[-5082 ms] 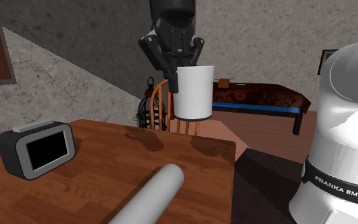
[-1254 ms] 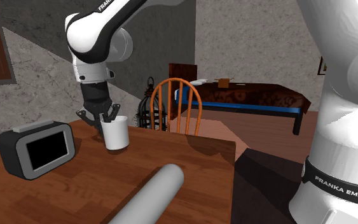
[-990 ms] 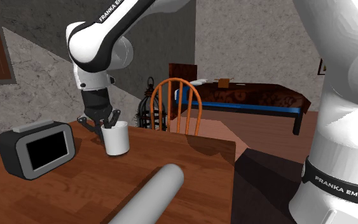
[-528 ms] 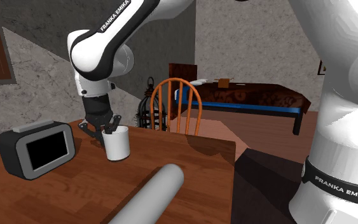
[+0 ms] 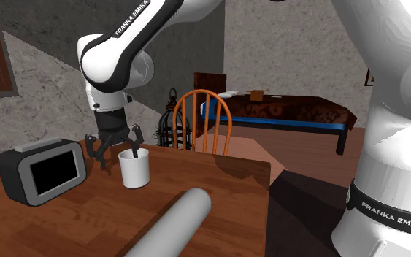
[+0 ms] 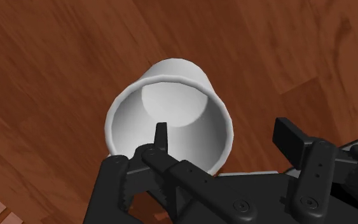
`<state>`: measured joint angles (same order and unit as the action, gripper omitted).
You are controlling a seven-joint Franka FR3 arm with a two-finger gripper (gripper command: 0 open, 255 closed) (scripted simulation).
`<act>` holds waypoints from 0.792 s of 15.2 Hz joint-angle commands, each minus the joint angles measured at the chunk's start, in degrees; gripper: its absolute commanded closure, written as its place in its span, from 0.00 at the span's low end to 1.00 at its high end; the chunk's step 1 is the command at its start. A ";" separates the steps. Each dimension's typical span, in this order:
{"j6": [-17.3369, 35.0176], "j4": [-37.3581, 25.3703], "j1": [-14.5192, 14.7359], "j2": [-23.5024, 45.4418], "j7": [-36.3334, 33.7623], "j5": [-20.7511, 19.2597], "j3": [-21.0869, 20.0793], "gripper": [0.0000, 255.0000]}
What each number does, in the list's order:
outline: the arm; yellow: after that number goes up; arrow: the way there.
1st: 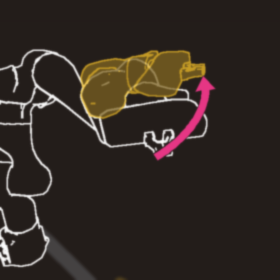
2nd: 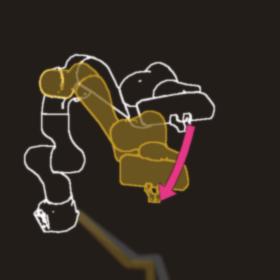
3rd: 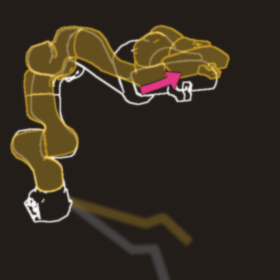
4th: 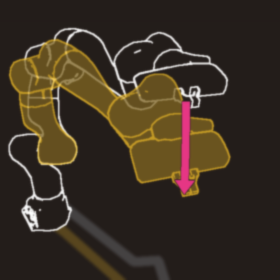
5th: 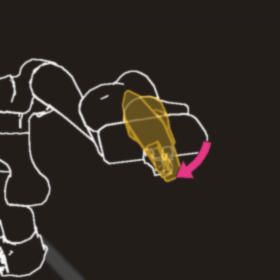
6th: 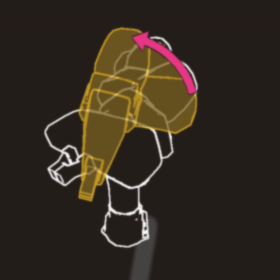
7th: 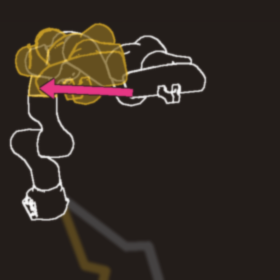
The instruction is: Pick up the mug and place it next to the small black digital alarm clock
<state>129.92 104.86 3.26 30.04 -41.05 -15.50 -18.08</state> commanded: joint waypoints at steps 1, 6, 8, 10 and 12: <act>0.00 0.00 0.00 0.00 0.00 0.00 0.00 0.00; -5.59 -1.79 -0.50 -4.00 1.22 1.94 -1.18 0.00; -5.59 -1.79 -0.50 -4.01 1.22 1.94 -1.18 0.00; -5.59 -1.79 -0.50 -4.00 1.22 1.94 -1.18 0.00; -5.59 -1.79 -0.50 -4.00 1.22 1.94 -1.18 0.00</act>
<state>124.33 103.07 2.76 26.04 -39.84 -13.56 -19.27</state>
